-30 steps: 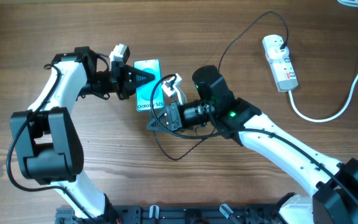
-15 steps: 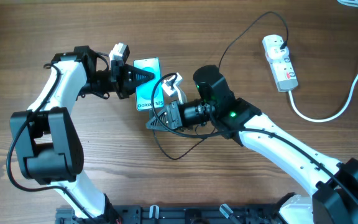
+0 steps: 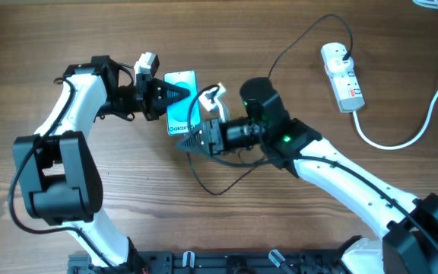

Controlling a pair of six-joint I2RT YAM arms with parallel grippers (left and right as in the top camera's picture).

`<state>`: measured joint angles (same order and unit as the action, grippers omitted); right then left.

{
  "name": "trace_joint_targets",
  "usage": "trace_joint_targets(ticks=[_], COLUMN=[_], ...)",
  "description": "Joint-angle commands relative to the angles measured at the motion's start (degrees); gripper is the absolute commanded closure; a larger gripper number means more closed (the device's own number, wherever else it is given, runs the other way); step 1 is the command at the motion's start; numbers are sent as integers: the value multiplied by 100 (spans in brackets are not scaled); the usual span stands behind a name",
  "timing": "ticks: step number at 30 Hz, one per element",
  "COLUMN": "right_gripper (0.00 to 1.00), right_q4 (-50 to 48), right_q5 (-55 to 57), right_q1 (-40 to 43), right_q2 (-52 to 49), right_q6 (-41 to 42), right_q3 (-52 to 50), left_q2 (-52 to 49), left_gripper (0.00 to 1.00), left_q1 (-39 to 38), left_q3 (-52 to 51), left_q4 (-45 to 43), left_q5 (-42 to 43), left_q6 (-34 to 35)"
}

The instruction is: Plug charger to phone and switch on socket

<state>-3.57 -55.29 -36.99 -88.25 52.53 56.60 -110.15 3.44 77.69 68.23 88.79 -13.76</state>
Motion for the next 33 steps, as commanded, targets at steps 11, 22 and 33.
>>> trace_joint_targets(ticks=[11,22,33], right_gripper=[1,35,60], right_q4=[83,68,125], right_q5=[732,-111,-415], right_q1=[332,660,660], right_q2=[-81,-79,-81], right_q6=[-378,-9,-144], right_q3=[188,188,188], left_q2=[66,66,66], left_gripper=[96,96,96], left_q1=[-286,-601,-640], left_q3=[-87,-87,-85], left_q4=[177,87,-151], left_q5=[-105,68,157], left_q6=[-105,-105,-103])
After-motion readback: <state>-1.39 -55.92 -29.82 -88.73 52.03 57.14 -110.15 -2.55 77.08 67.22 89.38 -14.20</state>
